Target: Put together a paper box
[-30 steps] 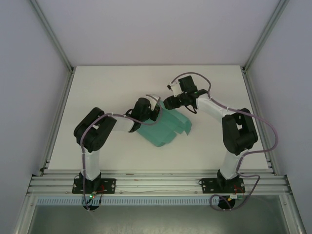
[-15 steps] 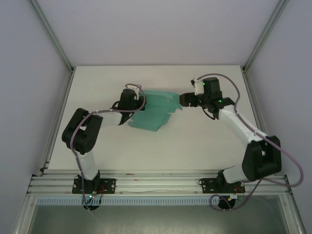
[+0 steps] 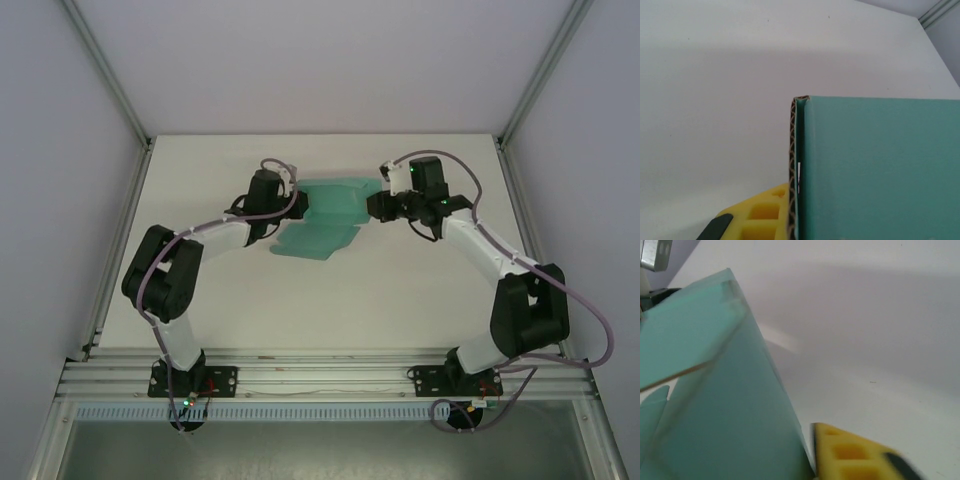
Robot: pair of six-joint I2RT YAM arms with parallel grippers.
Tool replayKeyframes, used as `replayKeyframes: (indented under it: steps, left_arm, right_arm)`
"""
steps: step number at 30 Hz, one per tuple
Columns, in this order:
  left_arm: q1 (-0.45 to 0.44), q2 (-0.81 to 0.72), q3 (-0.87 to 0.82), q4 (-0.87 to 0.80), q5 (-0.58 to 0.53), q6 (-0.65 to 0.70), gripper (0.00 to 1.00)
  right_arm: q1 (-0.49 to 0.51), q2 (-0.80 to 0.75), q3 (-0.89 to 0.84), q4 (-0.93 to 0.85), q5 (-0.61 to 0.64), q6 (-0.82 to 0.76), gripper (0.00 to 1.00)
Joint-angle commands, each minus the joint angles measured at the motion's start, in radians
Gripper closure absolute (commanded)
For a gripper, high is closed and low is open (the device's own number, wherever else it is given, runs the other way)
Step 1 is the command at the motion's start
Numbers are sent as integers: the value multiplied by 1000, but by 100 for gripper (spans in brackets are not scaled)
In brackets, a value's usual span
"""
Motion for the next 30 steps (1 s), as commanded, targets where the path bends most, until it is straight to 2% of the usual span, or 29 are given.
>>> replayKeyframes:
  steps: [1,3,7,9,16,18,21,24,26,30]
  left_arm:
    - [-2,33,61,-76,-61,-52,100]
    - [-9,55,102,-153,-142,-61,100]
    - [-54,103,188,-319,-450,-76,100]
    - [-63,139,232,-402,-555,-104,100]
    - [-47,182,291,-520,-678,-160,100]
    - [-47,179,297,-510,-645,-141,100]
    - [-49,131,232,-373,-511,-73,100]
    - [-64,51,156,-235,-434,-2,100]
    - [-74,3,112,-165,-369,40,100]
    - [-77,-64,58,-106,-274,39,100]
  right_arm:
    - [22,-12,19,73,53,15,96]
    - [43,-26,8,93,107,12,100]
    - [98,-64,-8,102,214,6,100]
    - [116,-86,-18,117,237,15,100]
    - [126,-137,-45,138,260,68,100]
    - [125,-133,-49,146,249,74,100]
    - [126,-112,-57,179,253,93,100]
    - [120,-88,-51,210,240,125,96]
    - [118,-79,-46,222,208,127,87]
    - [115,-91,-49,237,221,130,53]
